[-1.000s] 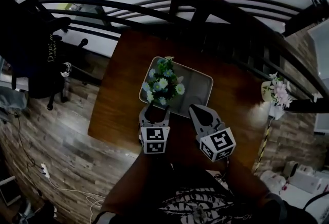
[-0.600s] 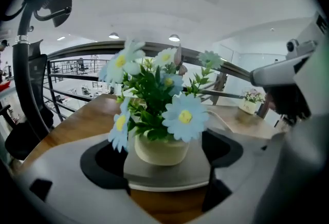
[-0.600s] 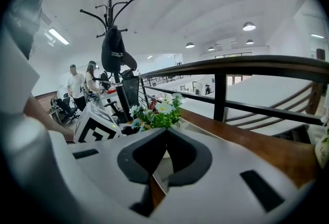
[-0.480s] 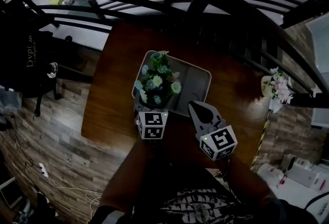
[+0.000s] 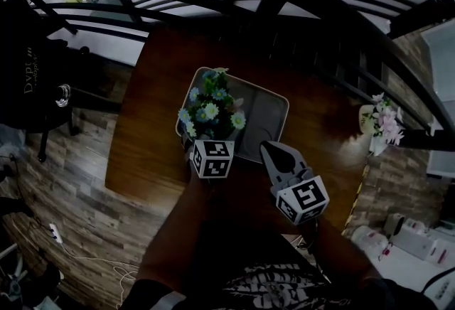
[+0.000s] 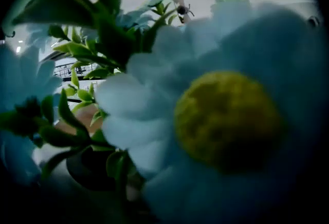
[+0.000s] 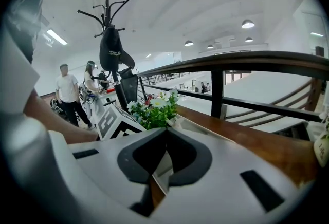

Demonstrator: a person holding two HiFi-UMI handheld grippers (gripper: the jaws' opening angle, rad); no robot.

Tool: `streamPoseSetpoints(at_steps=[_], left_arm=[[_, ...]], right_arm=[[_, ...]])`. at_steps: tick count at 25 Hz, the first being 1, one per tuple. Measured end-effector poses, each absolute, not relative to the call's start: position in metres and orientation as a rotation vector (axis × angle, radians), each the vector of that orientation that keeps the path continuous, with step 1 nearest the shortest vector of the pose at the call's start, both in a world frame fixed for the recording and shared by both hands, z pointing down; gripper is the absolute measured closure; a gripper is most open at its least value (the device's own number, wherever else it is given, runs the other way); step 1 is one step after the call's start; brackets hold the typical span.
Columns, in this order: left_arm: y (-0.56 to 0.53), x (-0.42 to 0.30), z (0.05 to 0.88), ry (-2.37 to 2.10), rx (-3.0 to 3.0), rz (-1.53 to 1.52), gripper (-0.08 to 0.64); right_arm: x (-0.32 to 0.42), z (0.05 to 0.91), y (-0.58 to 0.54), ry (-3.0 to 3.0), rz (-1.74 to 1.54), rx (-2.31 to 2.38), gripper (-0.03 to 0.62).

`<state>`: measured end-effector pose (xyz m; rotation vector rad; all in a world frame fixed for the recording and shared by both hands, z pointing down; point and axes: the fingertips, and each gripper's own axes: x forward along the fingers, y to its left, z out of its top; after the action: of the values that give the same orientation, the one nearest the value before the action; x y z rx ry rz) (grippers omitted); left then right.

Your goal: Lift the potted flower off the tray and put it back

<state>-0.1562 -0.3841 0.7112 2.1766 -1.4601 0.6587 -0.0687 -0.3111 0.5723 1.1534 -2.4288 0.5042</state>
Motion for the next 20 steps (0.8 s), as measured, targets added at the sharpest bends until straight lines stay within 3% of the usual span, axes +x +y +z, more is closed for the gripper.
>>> streamPoseSetpoints(at_steps=[5, 7, 20], left_arm=[[-0.387, -0.165, 0.719, -1.55, 2.138, 0.804, -0.003], [-0.387, -0.165, 0.721, -1.557, 2.134, 0.829, 0.032], [-0.361, -0.173, 0.692, -1.615, 2.176, 0.739, 0.035]], right_arm=[[-0.062, 0.575, -0.308, -2.416, 0.528, 1.161, 0.594], [-0.059, 0.574, -0.306, -2.417, 0.537, 1.165, 0.594], [-0.041, 0.541, -0.295, -2.448, 0.515, 1.196, 0.594]])
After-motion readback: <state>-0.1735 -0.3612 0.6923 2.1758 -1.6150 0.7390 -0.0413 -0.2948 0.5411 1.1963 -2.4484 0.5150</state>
